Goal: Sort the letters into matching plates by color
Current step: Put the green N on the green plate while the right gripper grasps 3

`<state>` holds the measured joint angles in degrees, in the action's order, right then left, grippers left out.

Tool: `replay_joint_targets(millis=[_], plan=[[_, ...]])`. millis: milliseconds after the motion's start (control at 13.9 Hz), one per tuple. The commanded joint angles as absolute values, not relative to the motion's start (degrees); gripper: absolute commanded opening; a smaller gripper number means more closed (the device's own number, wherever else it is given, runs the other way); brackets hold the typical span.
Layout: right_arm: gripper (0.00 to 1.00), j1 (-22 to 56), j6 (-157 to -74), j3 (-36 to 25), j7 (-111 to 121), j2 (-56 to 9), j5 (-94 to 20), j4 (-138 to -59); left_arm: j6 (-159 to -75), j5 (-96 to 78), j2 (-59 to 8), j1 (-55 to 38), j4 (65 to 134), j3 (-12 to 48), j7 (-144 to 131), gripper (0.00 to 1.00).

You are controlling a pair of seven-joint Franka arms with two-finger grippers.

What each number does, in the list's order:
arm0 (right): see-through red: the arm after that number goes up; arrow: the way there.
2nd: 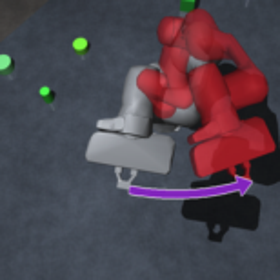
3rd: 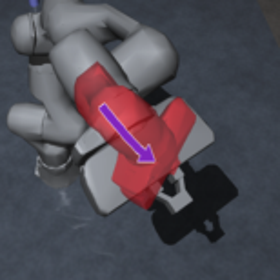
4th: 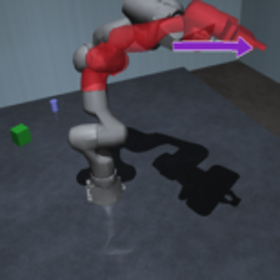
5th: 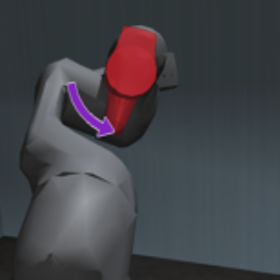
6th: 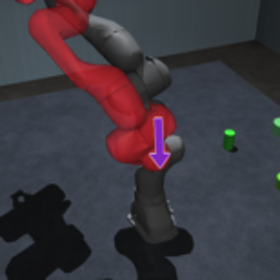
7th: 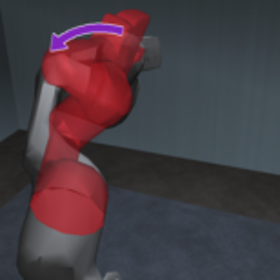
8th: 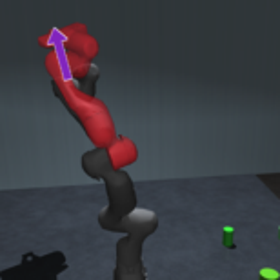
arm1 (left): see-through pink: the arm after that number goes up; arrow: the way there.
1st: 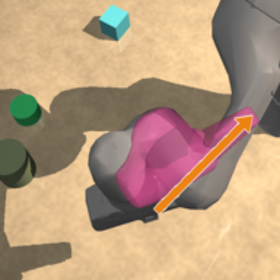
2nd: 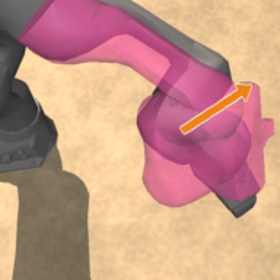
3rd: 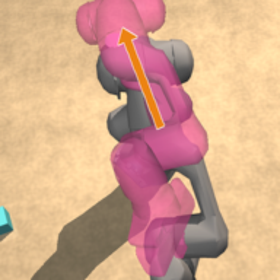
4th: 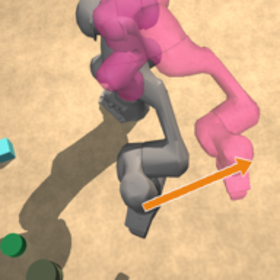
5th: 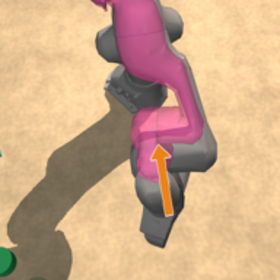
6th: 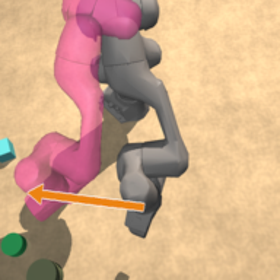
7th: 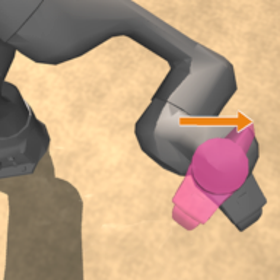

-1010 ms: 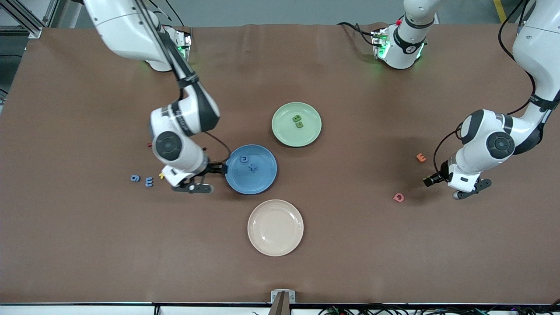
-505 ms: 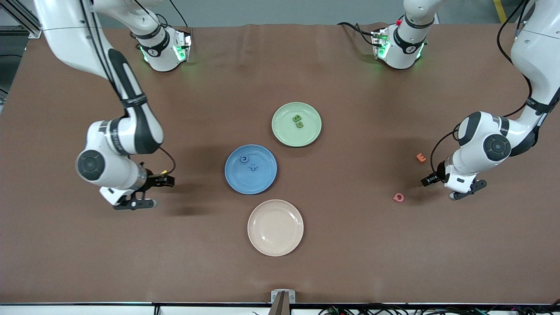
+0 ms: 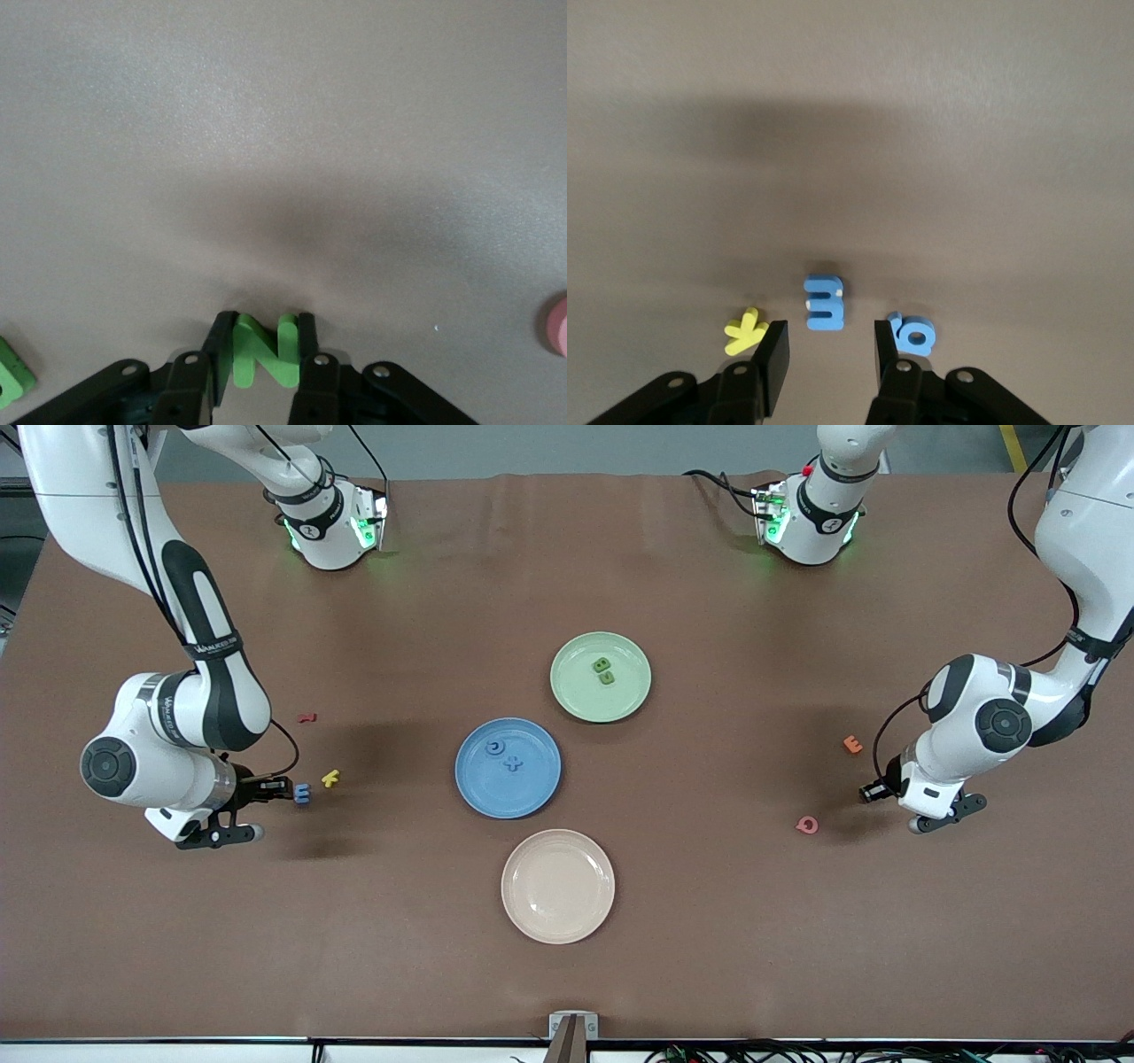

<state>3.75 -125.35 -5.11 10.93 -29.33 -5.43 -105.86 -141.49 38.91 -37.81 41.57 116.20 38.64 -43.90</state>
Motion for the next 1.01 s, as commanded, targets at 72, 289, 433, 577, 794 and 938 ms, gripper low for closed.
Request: replay_joint_targets(millis=[72, 289, 433, 577, 794, 938], plan=[[0.42, 3.4, -126.6, -4.0, 11.2, -30.4, -4.8, -106.4, -141.2, 40.6, -37.0, 41.6, 115.8, 38.8, -44.8, 0.0], [0.42, 3.4, -128.0, -4.0, 11.2, -31.6, -4.8, -106.4, -140.7, 40.5, -34.5, 41.6, 116.4, 41.6, -45.2, 0.0], [0.42, 3.3, -128.4, -4.0, 11.3, -32.1, -4.8, -106.4, -137.7, 40.3, -33.5, 41.7, 116.5, 44.9, -46.1, 0.0], [0.43, 3.3, -129.0, -4.0, 11.3, -33.0, -4.8, -106.4, -134.0, 40.3, -33.0, 41.8, 116.5, 48.8, -49.6, 0.0], [0.43, 3.5, -129.8, -3.9, 11.3, -33.8, -5.0, -106.4, -131.7, 40.3, -33.6, 41.6, 117.3, 54.7, -57.5, 0.0], [0.43, 3.5, -130.1, -3.9, 11.3, -34.1, -5.0, -106.5, -131.7, 40.3, -33.6, 41.6, 118.7, 58.3, -60.4, 0.0]])
